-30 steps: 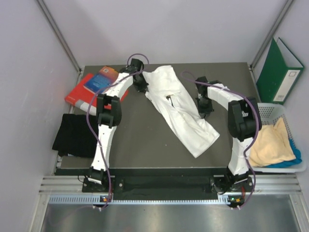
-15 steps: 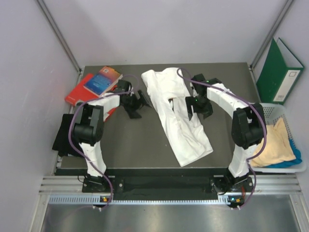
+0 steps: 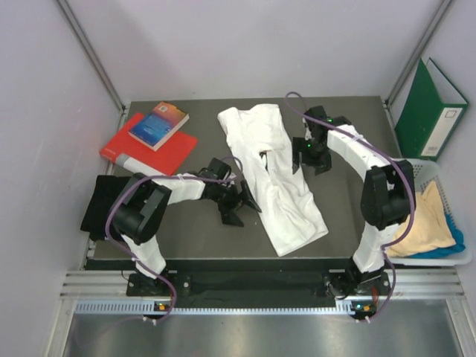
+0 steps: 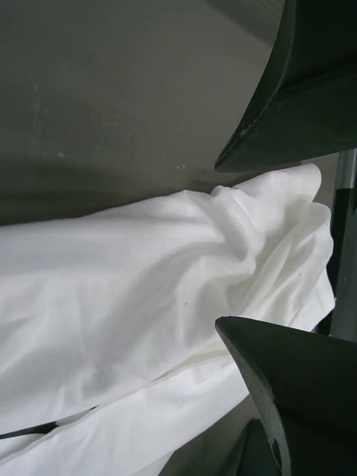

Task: Fold and stack the t-shirts
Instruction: Rotate the tshirt 90 degrees

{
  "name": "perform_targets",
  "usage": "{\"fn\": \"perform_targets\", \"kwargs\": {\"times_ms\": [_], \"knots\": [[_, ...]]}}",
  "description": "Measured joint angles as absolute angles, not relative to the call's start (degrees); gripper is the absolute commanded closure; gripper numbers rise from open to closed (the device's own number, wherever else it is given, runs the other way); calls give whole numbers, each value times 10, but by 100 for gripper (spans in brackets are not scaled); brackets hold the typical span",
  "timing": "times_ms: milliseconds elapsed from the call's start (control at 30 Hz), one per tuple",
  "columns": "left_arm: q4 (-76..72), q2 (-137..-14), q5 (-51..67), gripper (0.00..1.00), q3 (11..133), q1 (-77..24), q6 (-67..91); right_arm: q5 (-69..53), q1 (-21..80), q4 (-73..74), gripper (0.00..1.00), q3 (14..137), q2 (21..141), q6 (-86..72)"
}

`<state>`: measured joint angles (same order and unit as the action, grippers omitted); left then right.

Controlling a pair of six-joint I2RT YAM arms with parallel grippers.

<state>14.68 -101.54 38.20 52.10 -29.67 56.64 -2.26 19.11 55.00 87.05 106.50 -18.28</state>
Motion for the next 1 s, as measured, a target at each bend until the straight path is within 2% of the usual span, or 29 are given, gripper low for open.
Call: {"fn": "perform_targets", "kwargs": {"times_ms": [167, 300, 400, 433, 467, 500, 533, 767, 1000], "knots": [[148, -1038, 399, 17, 531, -330, 584, -29, 138, 537, 23, 875, 1026, -199], [158, -1096, 434, 21, 586, -346, 585, -30, 106, 532, 23, 900, 1008, -202], [154, -1136, 442, 35, 636, -363, 581, -32, 95, 530, 23, 901, 995, -202], [152, -1151, 444, 46, 654, -370, 578, -33, 91, 529, 23, 901, 990, -202], [150, -1164, 447, 75, 670, -377, 575, -34, 90, 529, 23, 901, 987, -202], [150, -1177, 447, 96, 682, -383, 570, -35, 88, 530, 23, 901, 984, -202], [150, -1193, 445, 100, 694, -390, 564, -36, 87, 530, 23, 901, 981, -202], [163, -1197, 425, 100, 698, -399, 532, -46, 85, 525, 23, 857, 944, -201], [272, -1124, 366, 100, 640, -381, 502, -75, 85, 521, 23, 750, 910, -193]]}}
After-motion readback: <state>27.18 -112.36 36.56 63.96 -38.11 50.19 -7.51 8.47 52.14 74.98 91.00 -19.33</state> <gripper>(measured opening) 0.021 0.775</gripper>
